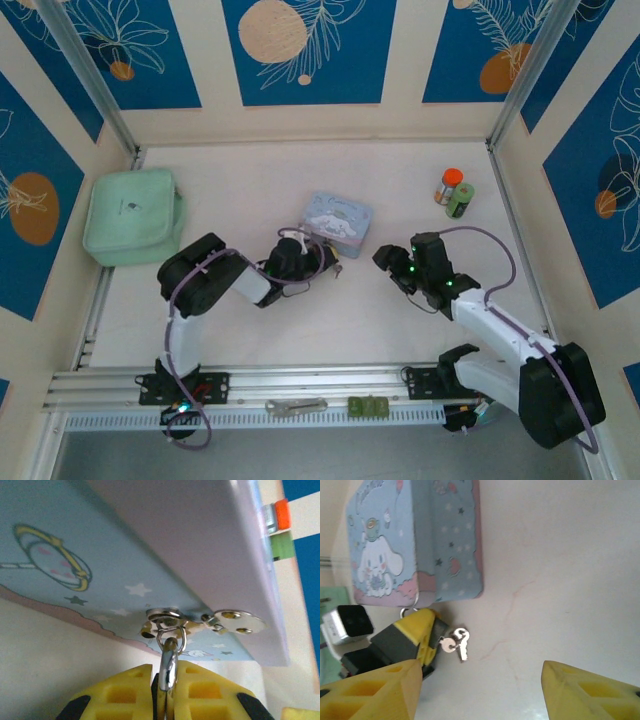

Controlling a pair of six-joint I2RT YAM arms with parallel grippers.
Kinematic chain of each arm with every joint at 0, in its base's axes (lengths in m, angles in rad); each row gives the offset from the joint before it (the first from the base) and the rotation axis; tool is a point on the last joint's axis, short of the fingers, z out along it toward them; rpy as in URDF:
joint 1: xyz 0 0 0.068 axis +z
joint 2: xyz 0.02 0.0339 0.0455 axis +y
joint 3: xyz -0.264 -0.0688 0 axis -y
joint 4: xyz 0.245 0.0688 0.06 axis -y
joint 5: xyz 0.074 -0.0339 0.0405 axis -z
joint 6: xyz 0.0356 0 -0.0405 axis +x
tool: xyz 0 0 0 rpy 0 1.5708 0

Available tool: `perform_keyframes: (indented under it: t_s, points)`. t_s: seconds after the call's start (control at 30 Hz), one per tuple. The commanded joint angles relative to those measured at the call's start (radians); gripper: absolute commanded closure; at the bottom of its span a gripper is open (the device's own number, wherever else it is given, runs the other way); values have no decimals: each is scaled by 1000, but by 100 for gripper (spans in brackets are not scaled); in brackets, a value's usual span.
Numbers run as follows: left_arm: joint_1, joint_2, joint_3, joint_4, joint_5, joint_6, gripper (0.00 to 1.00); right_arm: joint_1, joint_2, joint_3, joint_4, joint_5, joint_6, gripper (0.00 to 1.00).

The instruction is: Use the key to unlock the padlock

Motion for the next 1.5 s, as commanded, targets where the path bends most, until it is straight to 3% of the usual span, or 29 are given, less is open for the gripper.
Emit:
perform_keyframes:
  t_s: [0.0, 0.43, 0.67, 0.93, 1.17, 1.37, 1.47]
  points:
    - [-32, -79, 51, -250, -66, 112, 100, -2, -37, 27, -116, 76, -68, 36]
    - [-65, -136, 98, -557, -206, 178, 100, 24, -83, 42, -116, 151, -117, 36]
    - [-66, -164, 74, -525, -213, 166, 70, 53, -51, 90, -105, 142, -203, 36]
    - [-32, -320, -34, -475, -249, 140, 49, 160, 4, 183, -127, 178, -308, 36]
    - [72, -493, -154, -461, -268, 153, 39, 329, 180, 329, -189, 242, -412, 36]
    - [186, -599, -254, -393, -262, 152, 35, 478, 440, 546, -318, 326, -501, 38]
    - [222, -637, -285, -372, -260, 152, 31, 534, 601, 684, -417, 368, -523, 44]
